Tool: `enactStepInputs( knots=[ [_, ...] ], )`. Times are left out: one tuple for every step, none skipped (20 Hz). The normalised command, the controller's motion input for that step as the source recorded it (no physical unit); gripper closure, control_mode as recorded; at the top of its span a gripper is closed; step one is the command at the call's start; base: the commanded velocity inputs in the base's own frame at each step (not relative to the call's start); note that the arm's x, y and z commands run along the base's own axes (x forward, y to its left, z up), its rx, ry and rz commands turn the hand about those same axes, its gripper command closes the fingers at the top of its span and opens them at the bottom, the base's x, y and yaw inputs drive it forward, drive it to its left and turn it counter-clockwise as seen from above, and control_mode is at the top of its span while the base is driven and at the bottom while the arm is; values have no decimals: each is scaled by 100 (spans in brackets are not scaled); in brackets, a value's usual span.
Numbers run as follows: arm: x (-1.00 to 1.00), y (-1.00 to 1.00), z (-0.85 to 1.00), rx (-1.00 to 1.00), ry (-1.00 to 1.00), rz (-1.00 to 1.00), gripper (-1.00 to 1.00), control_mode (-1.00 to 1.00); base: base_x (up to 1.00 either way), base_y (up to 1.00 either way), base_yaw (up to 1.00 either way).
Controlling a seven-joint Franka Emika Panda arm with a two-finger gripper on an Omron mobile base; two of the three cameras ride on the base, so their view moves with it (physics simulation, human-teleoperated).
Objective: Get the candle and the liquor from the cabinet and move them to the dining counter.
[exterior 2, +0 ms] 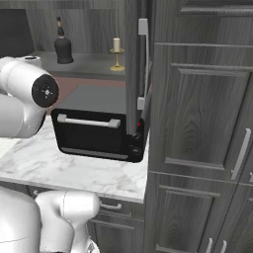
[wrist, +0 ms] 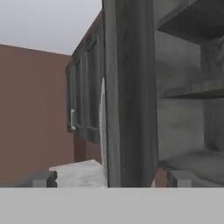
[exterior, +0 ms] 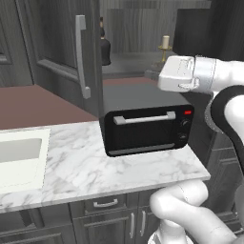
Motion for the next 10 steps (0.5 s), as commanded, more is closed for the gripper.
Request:
enactStepInputs(
  knots=[
    [6,0,0,-15,3,13,-100,-100,0,0,0],
    [4,0,0,-9,6,13,-100,-100,0,0,0],
    [0,0,0,-8,5,14,-100,-100,0,0,0],
    [0,0,0,-4,2,19,-100,-100,0,0,0],
    [0,0,0,0,0,20,-100,-100,0,0,0],
    [13,0,-1,0,0,20,-100,-100,0,0,0],
    [21,0,-11,0,0,23,-100,-100,0,0,0],
    [26,0,-16,0,0,23,-100,-100,0,0,0],
    [32,0,-19,0,0,23,-100,-100,0,0,0],
    [33,0,-22,0,0,22,-100,-100,0,0,0]
  ],
)
